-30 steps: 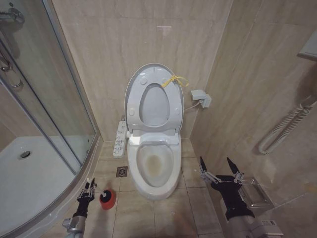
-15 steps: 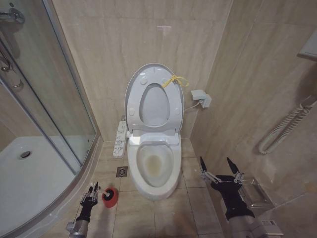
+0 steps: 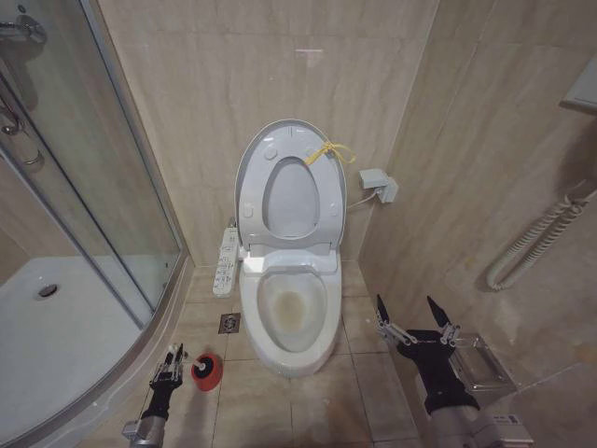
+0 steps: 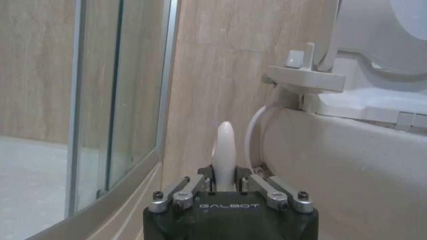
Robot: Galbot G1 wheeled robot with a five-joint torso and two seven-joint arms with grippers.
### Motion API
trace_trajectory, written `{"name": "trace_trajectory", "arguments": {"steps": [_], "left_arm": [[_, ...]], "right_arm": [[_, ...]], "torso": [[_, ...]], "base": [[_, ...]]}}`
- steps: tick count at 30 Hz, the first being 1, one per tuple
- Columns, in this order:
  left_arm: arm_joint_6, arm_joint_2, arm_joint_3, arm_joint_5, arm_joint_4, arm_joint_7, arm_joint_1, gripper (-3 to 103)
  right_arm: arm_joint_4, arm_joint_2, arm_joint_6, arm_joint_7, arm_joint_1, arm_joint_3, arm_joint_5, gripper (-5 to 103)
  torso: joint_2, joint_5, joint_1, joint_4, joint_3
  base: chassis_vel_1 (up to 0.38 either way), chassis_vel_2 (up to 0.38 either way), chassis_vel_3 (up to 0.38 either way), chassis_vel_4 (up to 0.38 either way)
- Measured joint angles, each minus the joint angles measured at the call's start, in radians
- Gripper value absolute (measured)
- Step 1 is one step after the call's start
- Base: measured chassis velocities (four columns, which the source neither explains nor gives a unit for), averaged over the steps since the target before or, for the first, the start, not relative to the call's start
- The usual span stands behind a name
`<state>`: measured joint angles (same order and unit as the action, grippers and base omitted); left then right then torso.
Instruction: Open the toilet lid, clean the toilet bowl with a toilet brush, close the toilet lid, and flush.
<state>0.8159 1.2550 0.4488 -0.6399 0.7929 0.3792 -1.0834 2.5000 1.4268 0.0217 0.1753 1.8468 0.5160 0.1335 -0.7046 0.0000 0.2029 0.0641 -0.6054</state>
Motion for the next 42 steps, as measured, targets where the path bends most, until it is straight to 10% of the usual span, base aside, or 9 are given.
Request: {"name": "trace_trajectory", "arguments": {"steps": [42], "left_arm": [[-0.057, -0.013, -0.009, -0.003, 0.019, -0.057, 0.018, 24]], "right_arm": [[0.0, 0.0, 0.0, 0.0, 0.0, 0.0, 0.0, 100]], "torso": [[0.0, 0.0, 0.0, 0.0001, 0.0]], "base": [[0.0, 0.0, 0.0, 0.0]]}}
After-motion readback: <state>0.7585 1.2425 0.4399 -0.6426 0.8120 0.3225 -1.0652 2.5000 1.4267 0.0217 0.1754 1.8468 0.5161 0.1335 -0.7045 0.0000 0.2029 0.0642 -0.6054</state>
